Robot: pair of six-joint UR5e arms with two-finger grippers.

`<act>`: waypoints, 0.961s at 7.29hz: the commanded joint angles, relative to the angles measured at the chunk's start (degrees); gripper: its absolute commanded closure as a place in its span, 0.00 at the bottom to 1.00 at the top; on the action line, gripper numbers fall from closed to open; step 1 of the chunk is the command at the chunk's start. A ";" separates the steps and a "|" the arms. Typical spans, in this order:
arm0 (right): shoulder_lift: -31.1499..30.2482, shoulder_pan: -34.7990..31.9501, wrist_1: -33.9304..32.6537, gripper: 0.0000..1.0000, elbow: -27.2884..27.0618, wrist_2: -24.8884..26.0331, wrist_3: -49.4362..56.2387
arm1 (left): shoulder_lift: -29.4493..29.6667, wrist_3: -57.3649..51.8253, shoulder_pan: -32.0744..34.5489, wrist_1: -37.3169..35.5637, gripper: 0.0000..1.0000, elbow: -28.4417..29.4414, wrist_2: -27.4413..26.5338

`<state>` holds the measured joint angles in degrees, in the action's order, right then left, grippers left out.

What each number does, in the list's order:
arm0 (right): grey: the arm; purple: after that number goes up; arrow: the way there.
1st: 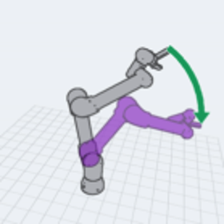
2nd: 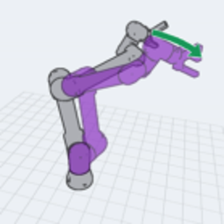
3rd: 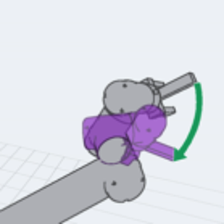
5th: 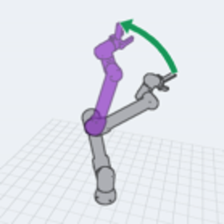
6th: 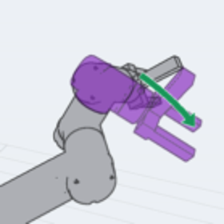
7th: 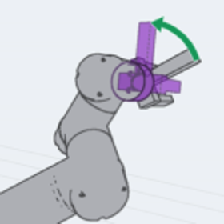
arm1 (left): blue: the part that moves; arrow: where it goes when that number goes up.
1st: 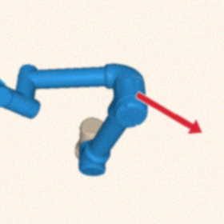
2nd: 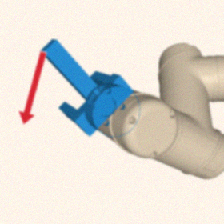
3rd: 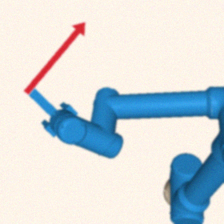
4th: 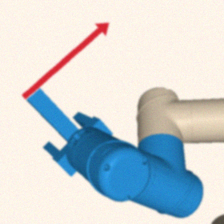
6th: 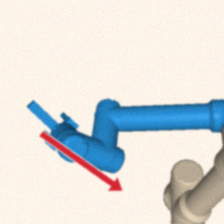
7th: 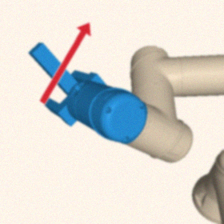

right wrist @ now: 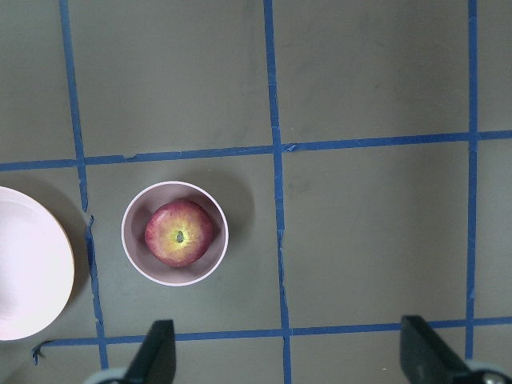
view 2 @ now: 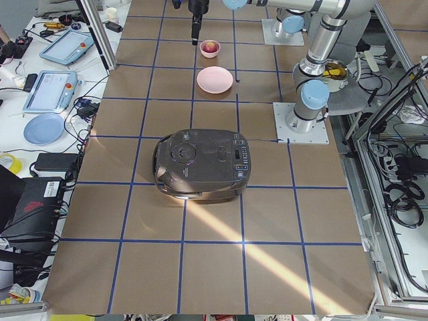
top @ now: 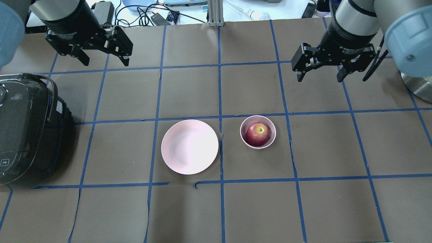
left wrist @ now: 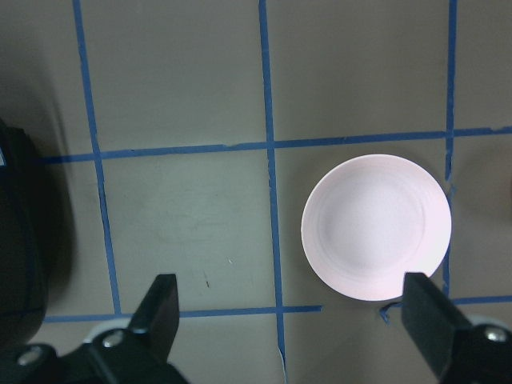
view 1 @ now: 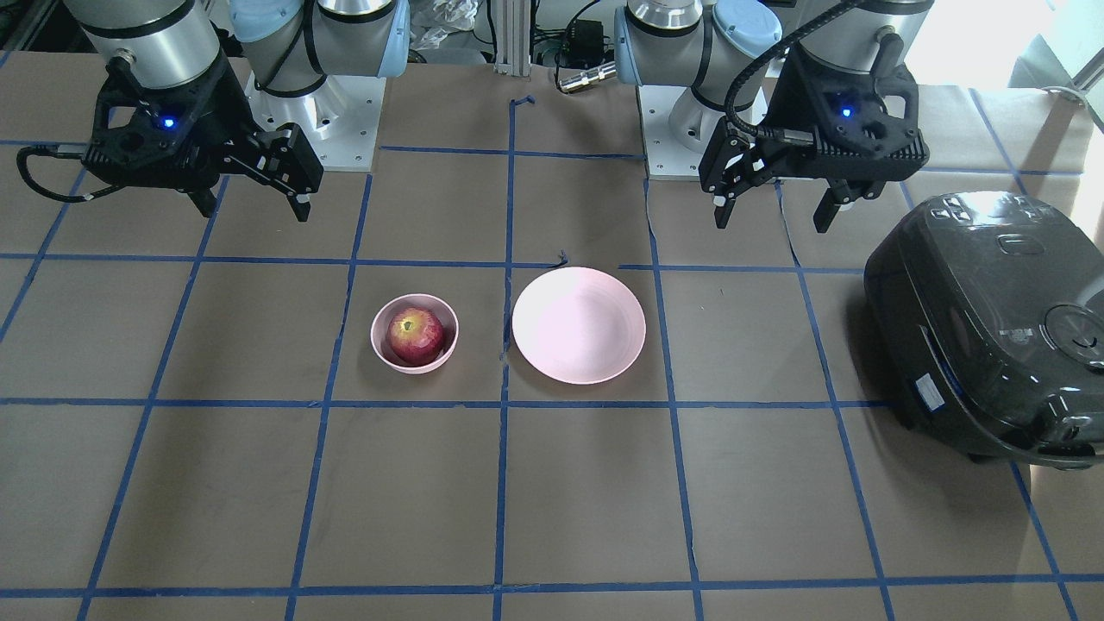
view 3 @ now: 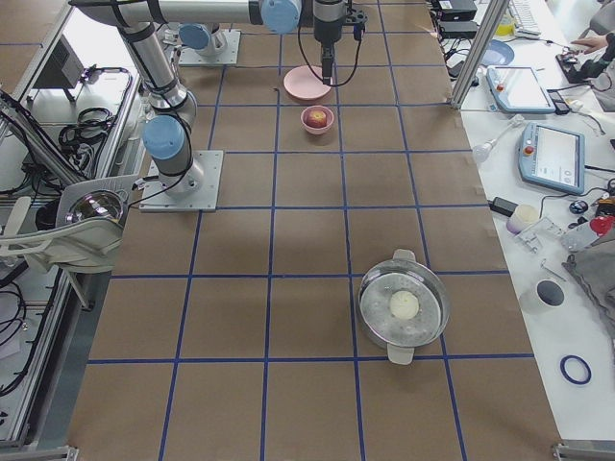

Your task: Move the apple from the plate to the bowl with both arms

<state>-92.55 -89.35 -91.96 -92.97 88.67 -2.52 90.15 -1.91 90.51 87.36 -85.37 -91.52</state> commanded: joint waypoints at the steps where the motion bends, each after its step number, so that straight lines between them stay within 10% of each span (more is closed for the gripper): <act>1: 0.09 0.05 0.47 0.00 -0.37 0.54 -0.11 | 0.11 1.98 -0.07 -0.44 0.00 -0.49 0.64; 7: -0.70 0.14 3.28 0.00 0.33 0.63 -0.11 | -0.41 2.79 -0.07 -0.44 0.00 -0.93 3.37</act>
<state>-93.18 -89.26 -88.87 -92.60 89.30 -2.63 89.86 1.06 90.47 86.92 -86.20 -88.07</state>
